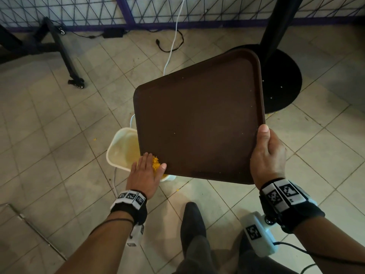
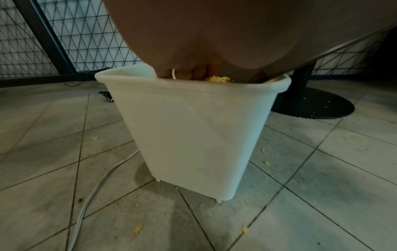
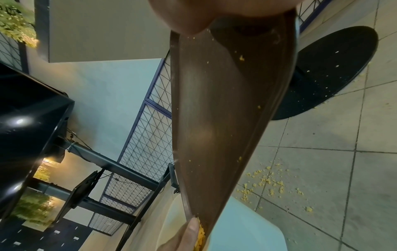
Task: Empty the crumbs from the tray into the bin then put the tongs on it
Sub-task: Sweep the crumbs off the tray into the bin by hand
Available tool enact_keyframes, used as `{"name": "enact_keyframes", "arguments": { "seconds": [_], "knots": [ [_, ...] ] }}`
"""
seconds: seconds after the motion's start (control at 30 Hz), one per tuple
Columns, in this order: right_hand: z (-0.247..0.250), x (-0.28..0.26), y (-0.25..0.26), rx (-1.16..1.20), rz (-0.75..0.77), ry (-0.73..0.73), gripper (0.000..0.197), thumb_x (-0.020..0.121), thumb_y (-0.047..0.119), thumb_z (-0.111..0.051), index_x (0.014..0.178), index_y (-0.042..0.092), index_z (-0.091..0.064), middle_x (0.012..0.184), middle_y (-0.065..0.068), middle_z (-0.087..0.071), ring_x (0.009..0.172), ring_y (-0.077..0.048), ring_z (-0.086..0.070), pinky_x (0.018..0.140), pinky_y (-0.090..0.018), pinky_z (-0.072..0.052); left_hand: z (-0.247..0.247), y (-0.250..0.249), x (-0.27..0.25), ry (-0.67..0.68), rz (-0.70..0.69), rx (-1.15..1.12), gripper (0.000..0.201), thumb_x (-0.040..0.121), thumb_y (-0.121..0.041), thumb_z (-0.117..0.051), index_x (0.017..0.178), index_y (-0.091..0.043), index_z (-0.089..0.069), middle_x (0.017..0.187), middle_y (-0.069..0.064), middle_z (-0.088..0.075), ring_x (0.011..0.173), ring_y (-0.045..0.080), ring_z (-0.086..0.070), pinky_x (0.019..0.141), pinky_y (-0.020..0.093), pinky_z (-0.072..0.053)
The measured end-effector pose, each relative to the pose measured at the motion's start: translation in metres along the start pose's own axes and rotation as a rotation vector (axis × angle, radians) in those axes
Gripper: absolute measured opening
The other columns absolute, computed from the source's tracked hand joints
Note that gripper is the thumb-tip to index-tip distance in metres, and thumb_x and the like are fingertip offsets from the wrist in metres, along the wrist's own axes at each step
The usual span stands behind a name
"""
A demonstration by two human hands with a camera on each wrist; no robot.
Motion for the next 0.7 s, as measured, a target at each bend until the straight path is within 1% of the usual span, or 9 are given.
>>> {"name": "enact_keyframes", "arguments": {
  "seconds": [0.07,0.1,0.13,0.2,0.27,0.33,0.4,0.57,0.7],
  "knots": [
    [0.002,0.000,0.002,-0.013,0.012,0.000,0.052,0.105,0.041,-0.028,0.089,0.002,-0.057,0.072,-0.009,-0.056,0.064,-0.022,-0.049,0.066,-0.045,-0.048,0.002,0.001,-0.007,-0.022,-0.043,0.022,0.093,0.088,-0.073,0.003,0.151,-0.013,-0.028,0.158,0.009,-0.032,0.145,0.024,-0.027,0.120,0.045,-0.016],
    [0.003,0.000,0.003,-0.017,0.017,-0.004,0.052,0.105,0.042,-0.028,0.087,0.002,-0.056,0.070,-0.006,-0.053,0.063,-0.020,-0.048,0.065,-0.045,-0.048,0.005,0.001,-0.010,-0.042,-0.053,0.016,0.092,0.088,-0.073,0.004,0.150,-0.013,-0.029,0.156,0.009,-0.035,0.144,0.024,-0.029,0.120,0.046,-0.018],
    [0.004,0.001,0.004,-0.016,0.020,-0.009,0.052,0.105,0.042,-0.028,0.087,0.002,-0.056,0.069,-0.004,-0.052,0.063,-0.020,-0.047,0.064,-0.045,-0.047,0.009,0.001,-0.013,-0.059,-0.050,-0.004,0.091,0.089,-0.072,0.003,0.152,-0.014,-0.026,0.158,0.008,-0.032,0.145,0.023,-0.027,0.120,0.046,-0.017],
    [0.006,0.002,0.004,-0.008,0.025,-0.016,0.051,0.105,0.042,-0.028,0.088,0.003,-0.057,0.069,-0.002,-0.052,0.062,-0.018,-0.047,0.062,-0.041,-0.045,0.016,-0.007,-0.019,-0.084,-0.054,-0.058,0.083,0.092,-0.070,-0.001,0.156,-0.018,-0.013,0.164,0.005,-0.014,0.150,0.020,-0.013,0.122,0.044,-0.012],
    [0.006,0.003,0.004,-0.006,0.024,-0.011,0.050,0.105,0.041,-0.027,0.090,0.004,-0.057,0.069,0.001,-0.051,0.062,-0.015,-0.047,0.061,-0.037,-0.043,0.022,-0.031,-0.031,-0.106,-0.132,-0.080,0.076,0.095,-0.066,-0.005,0.157,-0.021,-0.004,0.165,-0.001,0.001,0.151,0.015,0.001,0.123,0.042,-0.006],
    [0.006,0.004,0.003,-0.018,0.024,-0.010,0.050,0.105,0.042,-0.027,0.089,0.005,-0.057,0.069,0.001,-0.050,0.062,-0.015,-0.047,0.062,-0.037,-0.043,0.018,-0.059,-0.046,-0.091,-0.228,-0.055,0.073,0.096,-0.064,-0.005,0.156,-0.023,0.003,0.162,-0.006,0.013,0.149,0.009,0.012,0.123,0.039,0.000],
    [0.007,0.005,0.002,-0.034,0.027,-0.021,0.051,0.105,0.041,-0.028,0.086,0.003,-0.055,0.068,-0.001,-0.050,0.061,-0.016,-0.045,0.062,-0.040,-0.044,0.003,-0.075,-0.054,-0.039,-0.286,0.001,0.072,0.096,-0.064,-0.003,0.156,-0.024,0.009,0.160,-0.008,0.019,0.147,0.006,0.020,0.122,0.037,0.006],
    [0.008,0.006,0.002,-0.037,0.037,-0.019,0.052,0.105,0.042,-0.027,0.089,0.003,-0.058,0.071,-0.004,-0.055,0.063,-0.018,-0.049,0.062,-0.039,-0.045,-0.022,-0.048,-0.042,0.039,-0.226,0.119,0.082,0.089,-0.070,0.011,0.156,-0.023,0.009,0.162,-0.006,0.019,0.147,0.009,0.022,0.121,0.040,0.009],
    [0.011,0.010,0.000,-0.031,0.042,-0.022,0.052,0.105,0.041,-0.027,0.089,0.003,-0.058,0.070,-0.002,-0.054,0.063,-0.016,-0.050,0.063,-0.037,-0.043,-0.019,-0.012,-0.030,0.060,-0.165,0.234,0.083,0.090,-0.070,0.011,0.157,-0.021,0.002,0.165,-0.002,0.009,0.149,0.014,0.016,0.122,0.045,0.005]
  ]
}}
Point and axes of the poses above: each hand's wrist, its own x-axis towards the middle knuckle, its own z-axis out of the back of the hand, y = z × x, the point moved 7 cm from there along x, towards the middle knuckle
